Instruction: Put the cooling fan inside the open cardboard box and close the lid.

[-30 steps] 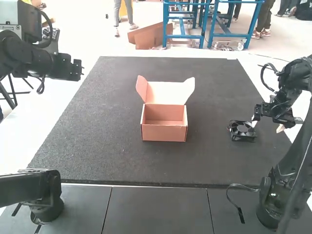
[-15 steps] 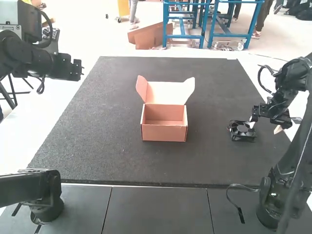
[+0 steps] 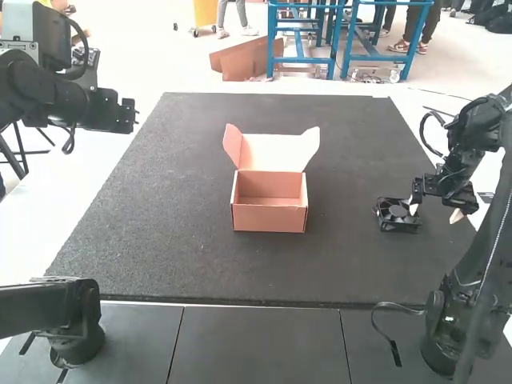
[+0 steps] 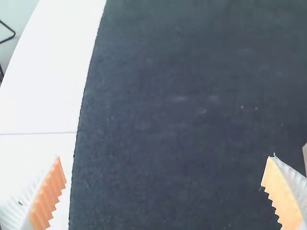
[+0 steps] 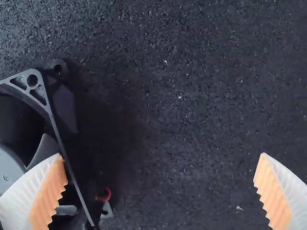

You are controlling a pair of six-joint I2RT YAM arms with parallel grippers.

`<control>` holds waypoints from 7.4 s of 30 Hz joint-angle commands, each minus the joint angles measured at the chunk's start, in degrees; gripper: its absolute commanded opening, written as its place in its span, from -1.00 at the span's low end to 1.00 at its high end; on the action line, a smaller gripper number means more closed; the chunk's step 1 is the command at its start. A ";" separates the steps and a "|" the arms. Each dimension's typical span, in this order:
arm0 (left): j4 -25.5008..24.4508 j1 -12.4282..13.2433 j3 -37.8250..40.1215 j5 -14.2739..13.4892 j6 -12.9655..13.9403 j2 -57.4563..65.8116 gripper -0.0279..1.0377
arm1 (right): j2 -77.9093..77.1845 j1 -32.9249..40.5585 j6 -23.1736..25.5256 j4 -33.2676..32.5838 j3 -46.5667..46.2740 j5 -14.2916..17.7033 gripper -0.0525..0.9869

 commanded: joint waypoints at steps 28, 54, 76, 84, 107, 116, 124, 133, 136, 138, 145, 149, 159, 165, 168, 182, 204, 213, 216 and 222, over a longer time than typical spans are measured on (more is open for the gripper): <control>-0.86 -0.01 0.21 -0.72 -0.61 0.22 0.87 | 1.47 1.71 1.70 2.09 -0.95 -3.91 -0.93; 3.18 -0.19 -6.03 -0.72 0.53 0.22 0.87 | -26.48 19.64 23.50 -22.87 19.97 -16.13 -0.92; 2.21 -2.91 -6.20 -0.72 0.44 0.14 0.87 | -18.13 47.76 38.62 -20.93 21.20 -16.13 -0.91; 1.42 -3.88 -6.20 -0.72 -0.09 0.05 0.87 | -11.01 47.76 37.83 -17.16 23.22 -15.52 -0.91; 1.51 -3.79 -5.94 -0.72 -1.32 0.14 0.87 | 7.00 47.94 33.08 -12.94 27.44 -10.16 -0.91; 1.25 -3.79 -5.85 -0.72 -1.32 0.14 0.87 | 11.84 48.11 32.64 -13.20 28.06 -9.10 -0.91; 2.48 -3.88 -5.68 -0.72 -1.32 0.31 0.87 | 11.93 47.67 30.88 -17.68 33.24 -13.67 -0.05; 4.59 -3.97 -5.50 -0.54 -2.11 3.48 0.87 | 8.41 45.21 26.66 -23.83 46.95 -22.90 0.83; 5.55 -4.40 -5.50 -0.54 -2.55 5.15 0.87 | 3.75 44.33 19.10 -23.22 46.34 -20.97 0.84; 6.61 -5.02 -5.33 -0.54 -2.64 6.38 0.87 | 0.76 44.07 12.34 -23.13 44.49 -17.98 0.84; 10.30 -9.68 -4.27 -0.72 -4.39 11.56 0.87 | -11.98 42.93 1.61 -10.91 28.85 -6.38 0.84; 12.32 -12.05 -3.39 -0.72 -6.06 14.90 0.87 | -18.84 41.70 0.91 0.25 16.63 -2.24 0.84; 18.39 -13.11 -1.90 -1.86 -7.03 23.08 0.87 | -22.62 36.51 6.18 15.01 3.89 -1.45 0.84; 21.90 -13.19 -0.23 -2.21 -6.94 27.82 0.87 | -19.80 33.44 7.59 15.80 4.85 -3.04 0.84; 23.22 -13.19 1.27 -2.21 -6.94 30.55 0.87 | -18.04 32.82 7.94 15.80 5.73 -4.35 0.84; 25.33 -13.46 9.88 -2.21 -7.12 41.18 0.87 | -7.59 33.08 10.58 12.38 16.89 -9.89 0.83; 26.82 -17.59 16.38 -1.16 -8.79 47.07 0.87 | 0.94 33.08 10.58 10.18 24.98 -11.12 0.46; 26.65 -18.20 16.82 -1.16 -8.79 47.42 0.87 | 1.20 33.08 10.49 10.44 24.72 -11.47 -0.13; 26.47 -18.20 16.82 -1.16 -8.79 47.33 0.87 | 1.47 33.17 10.58 10.44 24.72 -11.56 -0.21; 26.38 -18.20 16.82 -1.16 -8.79 47.33 0.87 | 1.91 33.26 10.84 10.35 25.33 -12.44 -0.37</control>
